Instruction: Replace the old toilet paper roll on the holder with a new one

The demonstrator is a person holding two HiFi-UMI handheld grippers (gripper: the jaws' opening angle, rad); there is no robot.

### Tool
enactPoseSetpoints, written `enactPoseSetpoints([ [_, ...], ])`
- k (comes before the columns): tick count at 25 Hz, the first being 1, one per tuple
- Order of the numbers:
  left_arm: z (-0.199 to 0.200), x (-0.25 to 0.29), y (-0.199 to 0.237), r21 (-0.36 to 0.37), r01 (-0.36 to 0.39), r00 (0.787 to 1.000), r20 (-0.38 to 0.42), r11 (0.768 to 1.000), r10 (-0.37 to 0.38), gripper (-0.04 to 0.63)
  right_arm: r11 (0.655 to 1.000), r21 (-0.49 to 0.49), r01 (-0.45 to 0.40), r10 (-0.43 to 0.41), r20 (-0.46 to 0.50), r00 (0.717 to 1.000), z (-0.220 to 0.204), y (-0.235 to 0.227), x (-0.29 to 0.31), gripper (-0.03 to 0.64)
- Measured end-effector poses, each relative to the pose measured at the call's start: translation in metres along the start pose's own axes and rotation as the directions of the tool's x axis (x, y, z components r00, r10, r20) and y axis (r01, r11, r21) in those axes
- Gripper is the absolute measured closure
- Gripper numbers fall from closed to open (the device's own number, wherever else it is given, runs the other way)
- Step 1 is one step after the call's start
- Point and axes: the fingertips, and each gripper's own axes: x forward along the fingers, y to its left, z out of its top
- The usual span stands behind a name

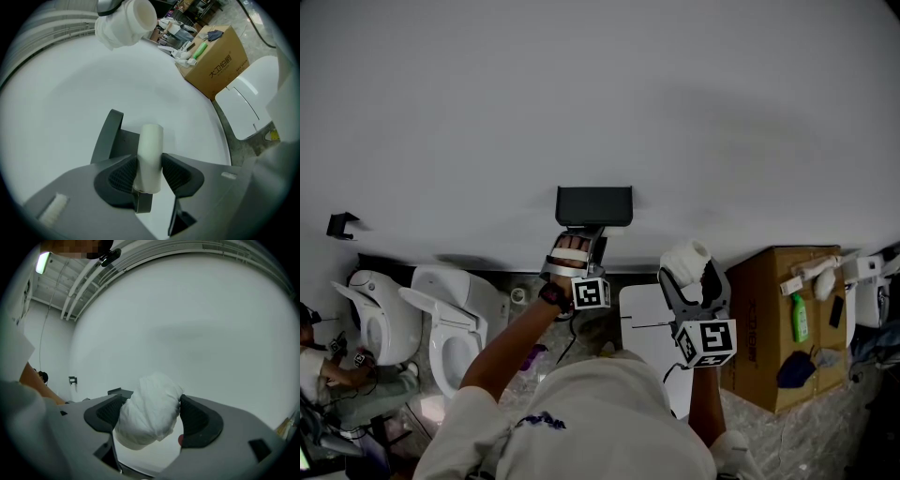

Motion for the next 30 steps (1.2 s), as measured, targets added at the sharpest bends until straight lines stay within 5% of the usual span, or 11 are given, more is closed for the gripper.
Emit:
enactPoseSetpoints([
  [30, 0.049, 0.006, -0.003, -0.003, -0.004, 0.996, 0.086, 1.000, 0.005, 0.420, 0.999, -0.006, 0.031, -0.031, 0.002, 1.000, 0.002, -0.011, -0.007, 0.229],
])
